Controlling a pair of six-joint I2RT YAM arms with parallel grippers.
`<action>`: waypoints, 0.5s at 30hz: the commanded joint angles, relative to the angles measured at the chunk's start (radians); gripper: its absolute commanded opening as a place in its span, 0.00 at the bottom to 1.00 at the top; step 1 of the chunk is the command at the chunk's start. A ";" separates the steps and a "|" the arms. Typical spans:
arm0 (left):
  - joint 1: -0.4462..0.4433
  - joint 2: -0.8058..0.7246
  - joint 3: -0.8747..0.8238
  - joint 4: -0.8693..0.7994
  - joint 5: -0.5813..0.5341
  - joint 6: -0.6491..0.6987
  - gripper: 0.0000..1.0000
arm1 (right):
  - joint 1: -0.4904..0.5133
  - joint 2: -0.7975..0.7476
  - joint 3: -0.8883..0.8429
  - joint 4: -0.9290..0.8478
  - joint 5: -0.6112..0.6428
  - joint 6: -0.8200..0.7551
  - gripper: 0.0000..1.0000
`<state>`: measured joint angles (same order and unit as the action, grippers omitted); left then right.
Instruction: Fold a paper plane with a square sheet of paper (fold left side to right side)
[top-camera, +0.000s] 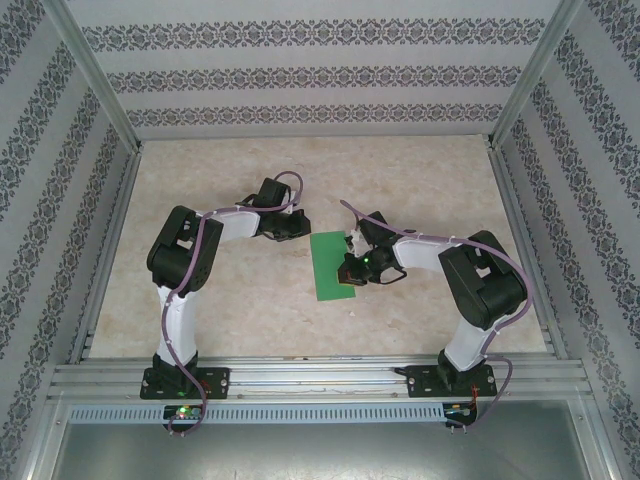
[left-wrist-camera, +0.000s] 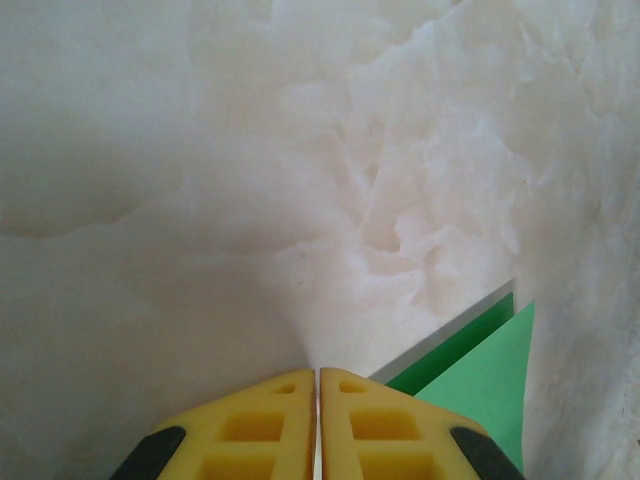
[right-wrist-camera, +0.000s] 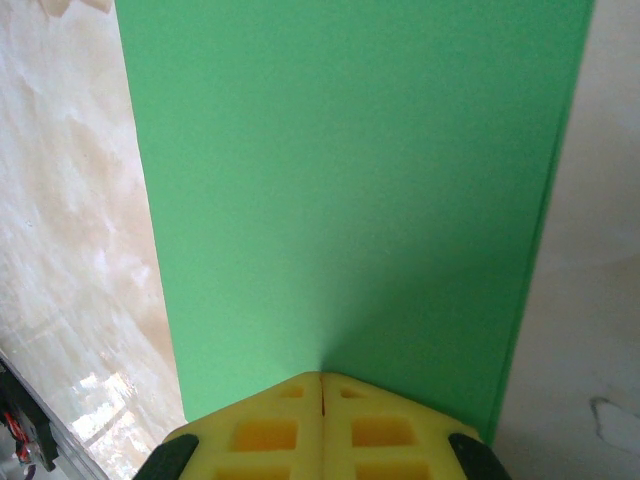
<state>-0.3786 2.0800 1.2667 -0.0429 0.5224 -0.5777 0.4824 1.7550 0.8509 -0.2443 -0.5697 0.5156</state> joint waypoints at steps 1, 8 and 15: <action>0.024 0.004 0.002 0.005 -0.086 0.046 0.11 | 0.001 0.066 -0.039 -0.119 0.159 -0.027 0.00; 0.018 -0.151 -0.106 0.043 -0.054 0.056 0.11 | 0.002 0.063 -0.042 -0.107 0.154 -0.015 0.00; -0.056 -0.150 -0.162 0.164 0.088 -0.014 0.11 | 0.003 0.070 -0.046 -0.105 0.159 -0.010 0.00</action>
<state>-0.3992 1.9198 1.1236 0.0353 0.5396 -0.5621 0.4824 1.7550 0.8513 -0.2436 -0.5697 0.5167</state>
